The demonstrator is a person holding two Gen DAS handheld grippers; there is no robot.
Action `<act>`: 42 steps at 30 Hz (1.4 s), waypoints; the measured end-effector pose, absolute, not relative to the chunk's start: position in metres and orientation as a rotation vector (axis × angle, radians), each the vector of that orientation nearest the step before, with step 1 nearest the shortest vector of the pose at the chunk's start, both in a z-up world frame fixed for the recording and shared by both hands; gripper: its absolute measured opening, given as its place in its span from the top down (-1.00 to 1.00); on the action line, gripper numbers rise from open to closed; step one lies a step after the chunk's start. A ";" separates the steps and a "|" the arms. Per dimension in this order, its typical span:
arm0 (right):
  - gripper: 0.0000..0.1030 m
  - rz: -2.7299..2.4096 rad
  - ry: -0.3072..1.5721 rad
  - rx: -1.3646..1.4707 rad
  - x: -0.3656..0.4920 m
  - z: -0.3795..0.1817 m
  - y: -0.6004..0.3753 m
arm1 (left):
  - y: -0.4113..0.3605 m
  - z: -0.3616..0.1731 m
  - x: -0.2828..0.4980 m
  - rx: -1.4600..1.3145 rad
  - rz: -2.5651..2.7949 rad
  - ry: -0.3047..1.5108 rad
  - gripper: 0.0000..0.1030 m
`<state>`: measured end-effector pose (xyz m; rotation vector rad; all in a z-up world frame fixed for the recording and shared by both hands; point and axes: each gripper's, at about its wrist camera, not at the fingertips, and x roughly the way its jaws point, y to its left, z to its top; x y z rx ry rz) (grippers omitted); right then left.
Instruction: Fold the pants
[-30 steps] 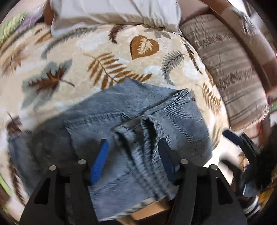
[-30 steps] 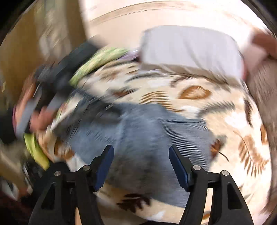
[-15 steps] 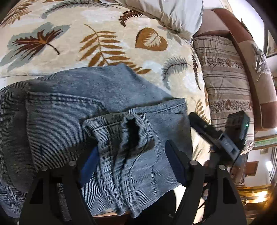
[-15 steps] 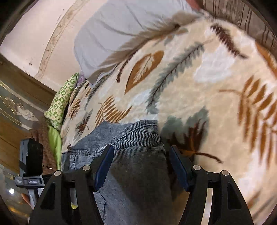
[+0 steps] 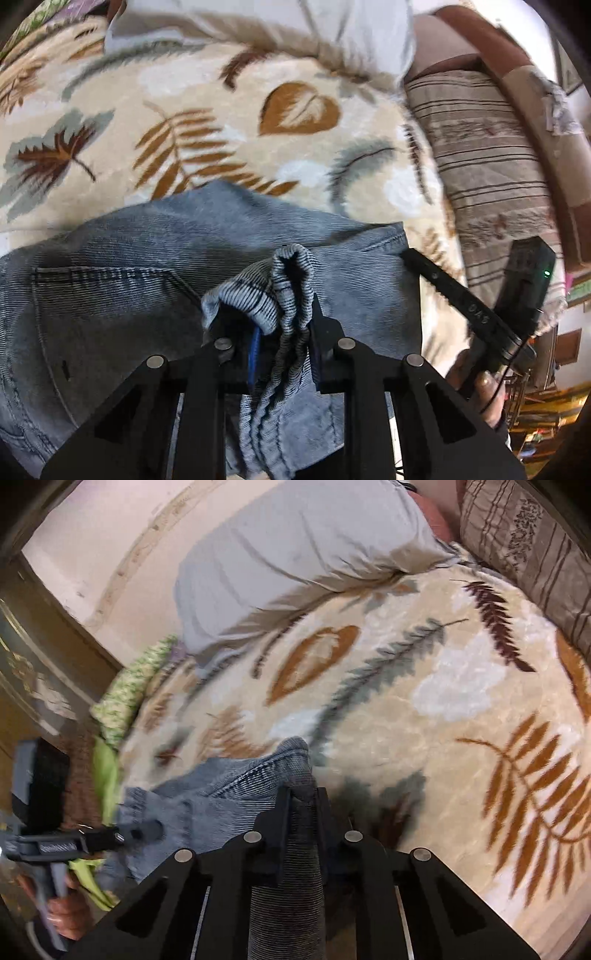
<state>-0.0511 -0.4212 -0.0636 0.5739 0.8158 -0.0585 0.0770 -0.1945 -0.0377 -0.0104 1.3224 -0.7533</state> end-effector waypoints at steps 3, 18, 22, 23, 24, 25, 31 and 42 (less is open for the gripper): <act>1.00 -0.114 0.825 0.598 -0.052 -0.077 -0.438 | -0.193 -0.060 0.085 -0.017 -0.715 1.363 0.63; 0.72 0.012 0.871 0.684 -0.055 -0.098 -0.428 | -0.189 -0.076 0.083 -0.011 -0.727 1.343 0.56; 0.72 -0.034 0.905 0.593 -0.050 -0.102 -0.420 | -0.188 -0.078 0.084 -0.027 -0.723 1.344 0.56; 0.69 -0.039 0.910 0.591 -0.050 -0.100 -0.419 | -0.187 -0.075 0.085 -0.032 -0.722 1.353 0.55; 0.64 -0.038 0.913 0.597 -0.052 -0.097 -0.420 | -0.184 -0.073 0.085 -0.041 -0.716 1.369 0.54; 0.60 -0.039 0.908 0.609 -0.055 -0.092 -0.422 | -0.179 -0.069 0.084 -0.057 -0.710 1.388 0.48; -0.14 0.044 0.866 0.791 -0.105 -0.080 -0.434 | -0.142 -0.054 0.049 -0.156 -0.802 1.452 -0.09; 0.75 0.027 0.914 0.552 -0.119 -0.073 -0.386 | -0.158 -0.053 -0.008 -0.010 -0.793 1.414 -0.14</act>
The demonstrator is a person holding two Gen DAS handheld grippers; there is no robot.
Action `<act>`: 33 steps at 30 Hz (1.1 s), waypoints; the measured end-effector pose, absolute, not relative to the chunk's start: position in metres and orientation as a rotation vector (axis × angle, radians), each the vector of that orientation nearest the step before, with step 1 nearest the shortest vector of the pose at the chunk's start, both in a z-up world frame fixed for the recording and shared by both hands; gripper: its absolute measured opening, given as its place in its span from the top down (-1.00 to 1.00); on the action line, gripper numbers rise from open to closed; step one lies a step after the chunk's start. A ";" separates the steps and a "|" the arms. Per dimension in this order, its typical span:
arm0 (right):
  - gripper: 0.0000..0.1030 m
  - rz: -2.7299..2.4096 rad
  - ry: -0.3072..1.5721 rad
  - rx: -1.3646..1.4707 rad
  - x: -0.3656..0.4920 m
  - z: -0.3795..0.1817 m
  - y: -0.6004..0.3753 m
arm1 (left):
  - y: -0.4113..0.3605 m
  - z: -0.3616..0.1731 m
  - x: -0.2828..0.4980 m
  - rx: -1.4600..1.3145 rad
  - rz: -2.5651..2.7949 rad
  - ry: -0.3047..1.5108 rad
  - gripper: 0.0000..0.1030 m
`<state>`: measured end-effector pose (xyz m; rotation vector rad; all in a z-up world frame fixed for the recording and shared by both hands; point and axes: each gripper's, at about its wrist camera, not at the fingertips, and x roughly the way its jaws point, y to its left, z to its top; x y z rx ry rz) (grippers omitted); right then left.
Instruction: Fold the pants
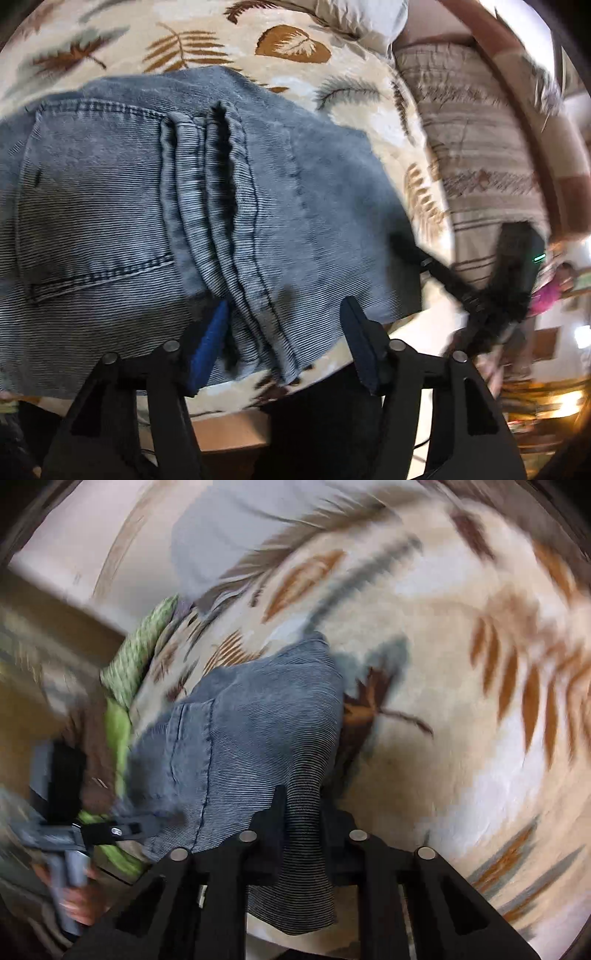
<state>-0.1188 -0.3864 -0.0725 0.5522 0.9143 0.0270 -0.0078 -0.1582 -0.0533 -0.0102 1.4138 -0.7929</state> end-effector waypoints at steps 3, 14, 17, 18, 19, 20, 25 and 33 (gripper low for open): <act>0.75 -0.017 0.945 0.498 -0.118 -0.077 -0.386 | -0.163 -0.071 -0.013 0.073 -0.744 1.400 0.25; 0.53 -0.025 0.945 0.568 -0.121 -0.099 -0.398 | -0.162 -0.062 -0.018 0.145 -0.759 1.326 0.26; 0.35 -0.059 0.882 0.580 -0.136 -0.073 -0.404 | -0.152 -0.038 -0.028 0.143 -0.783 1.269 0.24; 0.35 -0.047 0.844 0.567 -0.144 -0.062 -0.403 | -0.150 -0.030 -0.032 0.147 -0.792 1.238 0.24; 0.35 -0.031 0.822 0.551 -0.149 -0.054 -0.399 | -0.150 -0.024 -0.035 0.151 -0.800 1.214 0.22; 0.35 -0.006 0.808 0.530 -0.154 -0.048 -0.394 | -0.152 -0.022 -0.035 0.151 -0.804 1.208 0.22; 0.55 0.036 0.854 0.406 -0.159 -0.059 -0.361 | -0.171 -0.049 -0.036 0.192 -0.792 1.259 0.22; 0.77 -0.006 0.921 0.397 -0.158 -0.092 -0.360 | -0.170 -0.061 -0.040 0.225 -0.799 1.241 0.22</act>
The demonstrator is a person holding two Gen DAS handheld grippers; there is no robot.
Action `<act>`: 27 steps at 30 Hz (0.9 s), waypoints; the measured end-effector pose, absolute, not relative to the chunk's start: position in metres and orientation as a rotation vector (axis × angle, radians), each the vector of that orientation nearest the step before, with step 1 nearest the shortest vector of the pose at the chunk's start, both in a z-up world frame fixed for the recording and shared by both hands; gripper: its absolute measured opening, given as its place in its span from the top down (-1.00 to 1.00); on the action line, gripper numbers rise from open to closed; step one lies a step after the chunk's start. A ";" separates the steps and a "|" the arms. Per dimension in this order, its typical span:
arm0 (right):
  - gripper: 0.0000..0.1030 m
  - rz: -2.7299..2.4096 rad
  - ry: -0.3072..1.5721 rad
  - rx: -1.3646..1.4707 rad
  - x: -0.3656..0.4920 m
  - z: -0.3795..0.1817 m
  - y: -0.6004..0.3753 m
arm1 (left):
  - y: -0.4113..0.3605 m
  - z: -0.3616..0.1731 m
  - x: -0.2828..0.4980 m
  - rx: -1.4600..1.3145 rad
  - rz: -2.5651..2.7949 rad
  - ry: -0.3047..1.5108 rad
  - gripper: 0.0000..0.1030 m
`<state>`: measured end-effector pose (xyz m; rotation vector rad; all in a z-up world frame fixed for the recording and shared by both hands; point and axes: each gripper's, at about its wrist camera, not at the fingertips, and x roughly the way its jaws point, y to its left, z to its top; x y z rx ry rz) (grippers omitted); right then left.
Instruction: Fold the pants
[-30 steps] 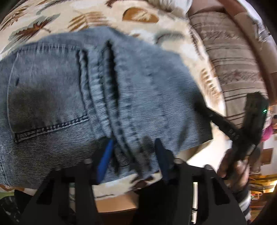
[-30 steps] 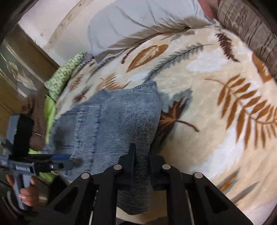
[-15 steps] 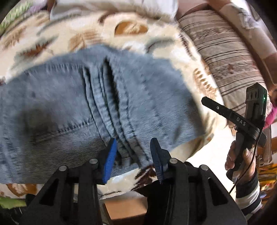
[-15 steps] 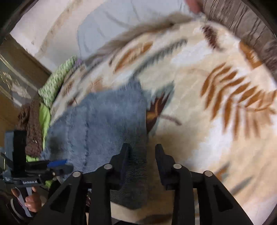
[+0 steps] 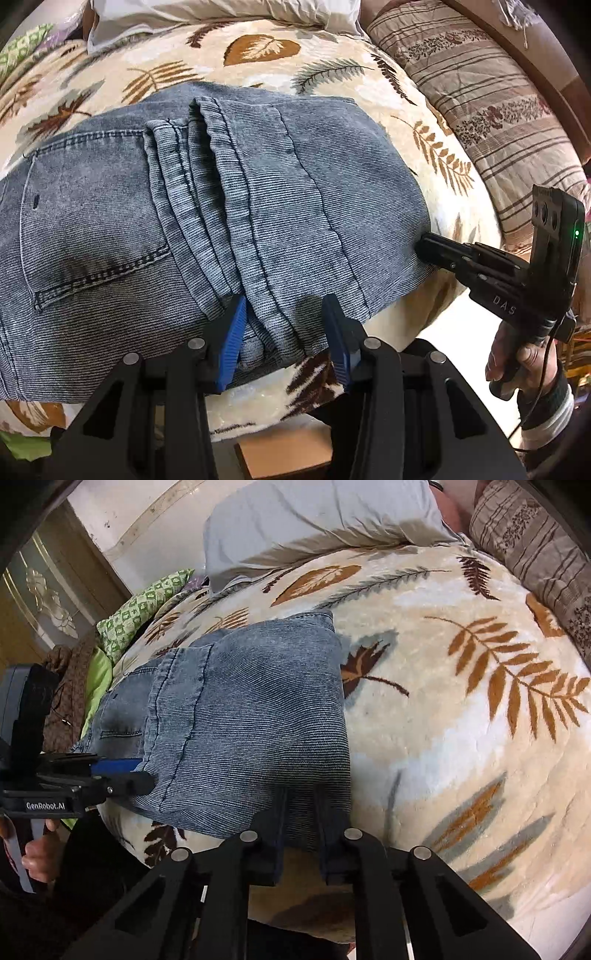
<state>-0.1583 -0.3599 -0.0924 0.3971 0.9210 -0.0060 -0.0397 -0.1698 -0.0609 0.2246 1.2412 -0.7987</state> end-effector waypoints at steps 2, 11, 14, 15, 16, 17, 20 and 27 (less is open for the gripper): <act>0.66 0.006 0.918 0.411 -0.158 -0.081 -0.362 | -0.165 -0.050 -0.033 0.164 -0.822 1.274 0.23; 0.63 0.007 0.794 0.504 -0.107 -0.055 -0.375 | -0.179 -0.034 0.025 0.016 -0.763 1.251 0.11; 0.63 -0.013 0.809 0.479 -0.092 -0.065 -0.371 | -0.184 -0.049 0.036 0.012 -0.738 1.278 0.11; 0.63 -0.022 0.819 0.479 -0.088 -0.071 -0.371 | -0.186 -0.053 0.037 0.018 -0.734 1.284 0.11; 0.63 -0.028 0.829 0.482 -0.085 -0.075 -0.372 | -0.188 -0.059 0.039 0.025 -0.729 1.289 0.11; 0.69 -0.035 0.841 0.486 -0.082 -0.081 -0.372 | -0.190 -0.064 0.040 0.025 -0.728 1.295 0.11; 0.69 -0.035 0.849 0.500 -0.080 -0.094 -0.375 | -0.190 -0.069 0.042 0.023 -0.735 1.275 0.08; 0.71 -0.034 0.828 0.554 -0.081 -0.100 -0.381 | -0.194 -0.066 0.041 0.032 -0.743 1.252 -0.01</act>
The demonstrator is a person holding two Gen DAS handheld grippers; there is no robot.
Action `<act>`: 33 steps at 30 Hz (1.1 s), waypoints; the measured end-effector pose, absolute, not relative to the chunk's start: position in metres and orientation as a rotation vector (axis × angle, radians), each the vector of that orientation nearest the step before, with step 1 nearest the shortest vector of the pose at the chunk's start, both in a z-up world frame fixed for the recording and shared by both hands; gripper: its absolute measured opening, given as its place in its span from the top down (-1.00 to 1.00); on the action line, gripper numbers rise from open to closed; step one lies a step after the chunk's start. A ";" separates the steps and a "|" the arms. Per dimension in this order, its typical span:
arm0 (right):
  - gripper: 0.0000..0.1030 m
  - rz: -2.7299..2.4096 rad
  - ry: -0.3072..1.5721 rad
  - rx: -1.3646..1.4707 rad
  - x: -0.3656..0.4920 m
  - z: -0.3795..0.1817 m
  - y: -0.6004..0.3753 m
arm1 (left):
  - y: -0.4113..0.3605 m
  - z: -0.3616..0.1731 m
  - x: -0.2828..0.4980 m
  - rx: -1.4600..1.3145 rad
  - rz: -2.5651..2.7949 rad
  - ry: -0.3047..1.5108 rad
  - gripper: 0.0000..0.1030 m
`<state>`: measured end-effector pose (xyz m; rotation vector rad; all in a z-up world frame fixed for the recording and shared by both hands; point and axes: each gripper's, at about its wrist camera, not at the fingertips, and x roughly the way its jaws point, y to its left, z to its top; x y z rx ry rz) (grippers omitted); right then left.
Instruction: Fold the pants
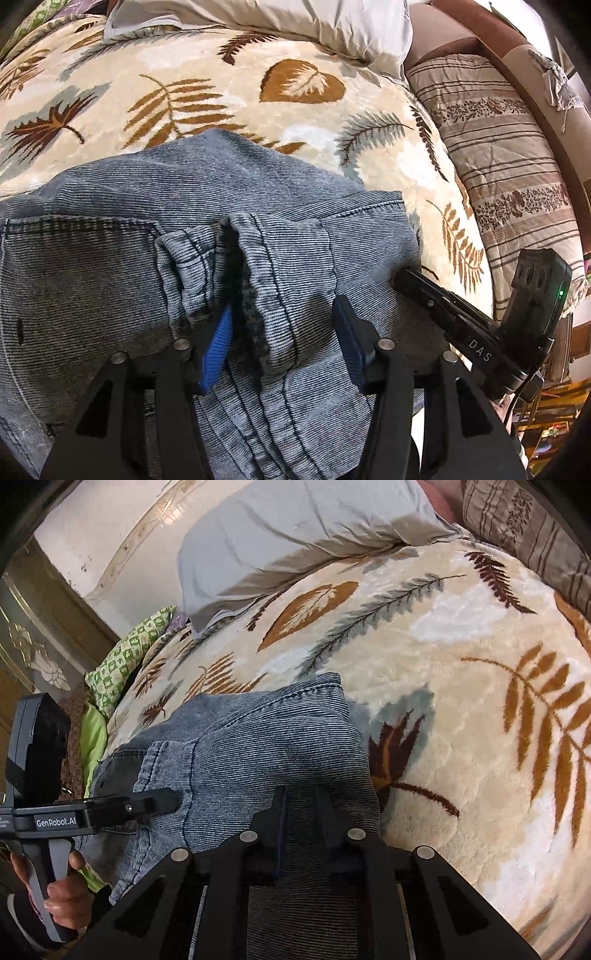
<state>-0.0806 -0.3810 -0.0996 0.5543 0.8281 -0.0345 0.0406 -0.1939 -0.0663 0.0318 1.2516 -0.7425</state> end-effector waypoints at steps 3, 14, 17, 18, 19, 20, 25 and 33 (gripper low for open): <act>0.68 -0.051 0.844 0.559 -0.081 -0.093 -0.379 | -0.188 -0.062 0.038 0.018 -0.742 1.264 -0.01; 0.19 -0.076 0.856 0.470 -0.108 -0.062 -0.333 | -0.137 -0.035 0.022 0.012 -0.695 1.205 -0.02; 0.13 -0.074 0.864 0.440 -0.112 -0.057 -0.313 | -0.118 -0.030 0.022 0.008 -0.674 1.192 -0.04; 0.12 -0.067 0.868 0.434 -0.112 -0.055 -0.304 | -0.109 -0.028 0.023 0.005 -0.663 1.190 -0.06; 0.10 -0.060 0.873 0.426 -0.112 -0.054 -0.298 | -0.102 -0.028 0.024 0.003 -0.654 1.190 -0.08; 0.08 -0.056 0.878 0.415 -0.111 -0.052 -0.290 | -0.094 -0.027 0.026 0.000 -0.646 1.190 -0.08; -0.12 -0.020 0.896 0.303 -0.099 -0.043 -0.243 | -0.038 -0.021 0.048 -0.056 -0.593 1.194 -0.19; -0.24 0.083 0.928 0.122 -0.074 -0.038 -0.159 | 0.063 -0.027 0.105 -0.209 -0.506 1.281 -0.26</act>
